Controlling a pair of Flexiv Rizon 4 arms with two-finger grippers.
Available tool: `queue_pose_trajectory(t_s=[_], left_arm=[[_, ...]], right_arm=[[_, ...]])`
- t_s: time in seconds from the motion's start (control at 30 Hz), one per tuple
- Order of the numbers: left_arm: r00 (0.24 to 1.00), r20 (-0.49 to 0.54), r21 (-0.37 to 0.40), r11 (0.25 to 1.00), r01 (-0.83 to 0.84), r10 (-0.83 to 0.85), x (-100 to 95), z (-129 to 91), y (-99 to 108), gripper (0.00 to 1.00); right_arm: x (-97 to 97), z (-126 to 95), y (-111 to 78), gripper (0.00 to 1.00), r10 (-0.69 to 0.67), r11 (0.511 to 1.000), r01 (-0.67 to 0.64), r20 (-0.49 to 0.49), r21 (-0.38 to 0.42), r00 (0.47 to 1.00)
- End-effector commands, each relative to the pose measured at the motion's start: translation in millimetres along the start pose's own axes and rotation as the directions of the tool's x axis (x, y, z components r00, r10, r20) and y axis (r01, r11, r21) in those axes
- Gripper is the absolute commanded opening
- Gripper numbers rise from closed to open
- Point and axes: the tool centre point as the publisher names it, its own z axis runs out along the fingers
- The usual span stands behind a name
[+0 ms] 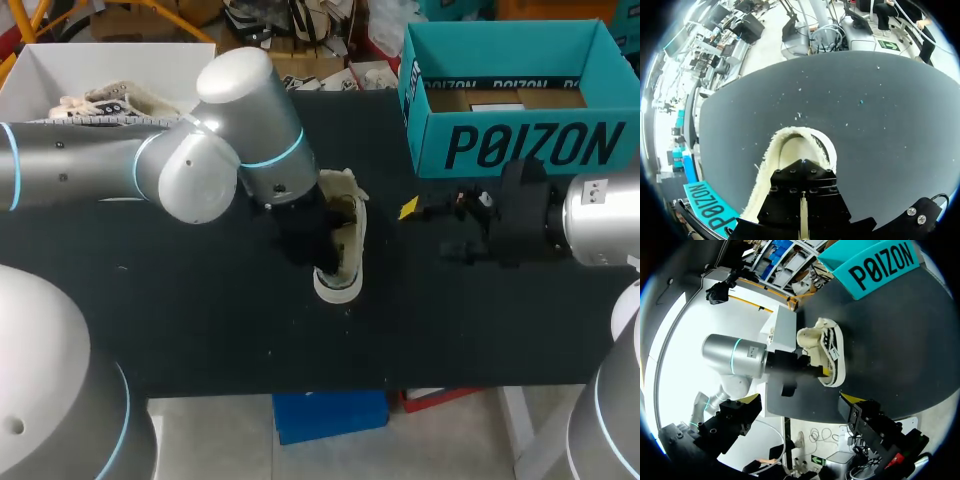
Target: Take the shoe out of the shoebox, open the shoe tongue, remove and reinsert the insole, then place the shoe into the shoebox
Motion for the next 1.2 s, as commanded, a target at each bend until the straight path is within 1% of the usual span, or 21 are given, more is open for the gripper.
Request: queue_pose_trajectory(t_s=[0.03, 0.17, 0.27, 0.37, 0.43, 0.5, 0.73, 0.8, 0.83, 0.87, 0.9, 1.07, 1.13, 1.2], left_arm=[[1.0, -0.029, 0.004, 1.0, 0.005, -0.005, -2.7, 12.2, 2.7, 0.0], [0.999, -0.03, 0.002, 1.0, 0.011, -0.011, -2.2, 12.1, 3.6, 0.0], [1.0, -0.018, -0.006, 1.0, 0.009, -0.009, -4.1, 3.8, 4.6, 0.0], [1.0, 0.004, -0.01, 1.0, 0.011, -0.01, -6.2, -8.8, 5.5, 0.0], [0.999, 0.037, 0.012, 0.999, 0.035, -0.036, -8.6, -19.5, 5.4, 0.0], [0.997, 0.059, 0.013, 0.999, 0.044, -0.044, -10.1, -30.6, 5.9, 0.0], [0.974, 0.171, 0.075, 0.988, 0.138, -0.149, -10.1, -65.0, 8.7, 0.0], [0.958, 0.212, 0.099, 0.98, 0.175, -0.192, -9.0, -73.2, 9.5, 0.0], [0.944, 0.242, 0.123, 0.972, 0.2, -0.225, -8.6, -77.5, 10.0, 0.0], [0.926, 0.269, 0.168, 0.959, 0.227, -0.266, -8.5, -82.0, 9.7, 0.0], [0.914, 0.286, 0.188, 0.952, 0.241, -0.288, -8.1, -85.9, 9.0, 0.0], [0.842, 0.384, 0.224, 0.923, 0.312, -0.378, -2.9, -101.4, 12.4, 0.0], [0.805, 0.423, 0.228, 0.909, 0.349, -0.415, 0.1, -106.8, 15.1, 0.0], [0.753, 0.462, 0.258, 0.883, 0.392, -0.469, 3.9, -111.3, 19.8, 0.0]], right_arm=[[0.4, -0.1, -0.2, 1.0, 0.0, 1.0, 0.0, 0.001, 0.001, 1.0], [0.4, -0.1, -0.2, 1.0, 0.0, 1.0, 0.0, 0.001, 0.001, 1.0], [0.4, -0.1, -0.2, 1.0, 0.0, 1.0, 0.0, 0.001, 0.001, 1.0], [0.4, -0.1, -0.2, 1.0, 0.0, 1.0, 0.0, 0.001, 0.001, 1.0], [0.4, -0.1, -0.2, 1.0, 0.0, 1.0, 0.0, 0.001, 0.001, 1.0], [0.4, -0.1, -0.2, 1.0, 0.0, 1.0, 0.0, 0.001, 0.001, 1.0], [0.4, -0.1, -0.2, 1.0, 0.0, 1.0, 0.0, 0.001, 0.001, 1.0], [0.4, -0.1, -0.2, 1.0, 0.0, 1.0, 0.0, 0.001, 0.001, 1.0], [0.4, -0.1, -0.2, 1.0, 0.0, 1.0, 0.0, 0.001, 0.001, 1.0], [0.4, -0.1, -0.2, 1.0, 0.0, 1.0, 0.0, 0.001, 0.001, 1.0], [0.4, -0.1, -0.2, 1.0, 0.0, 1.0, 0.0, 0.001, 0.001, 1.0], [0.4, -0.1, -0.2, 1.0, 0.0, 1.0, 0.0, 0.001, 0.001, 1.0], [0.4, -0.1, -0.2, 1.0, 0.0, 1.0, 0.0, 0.001, 0.001, 1.0], [0.4, -0.1, -0.2, 1.0, 0.0, 1.0, 0.0, 0.001, 0.001, 1.0]])
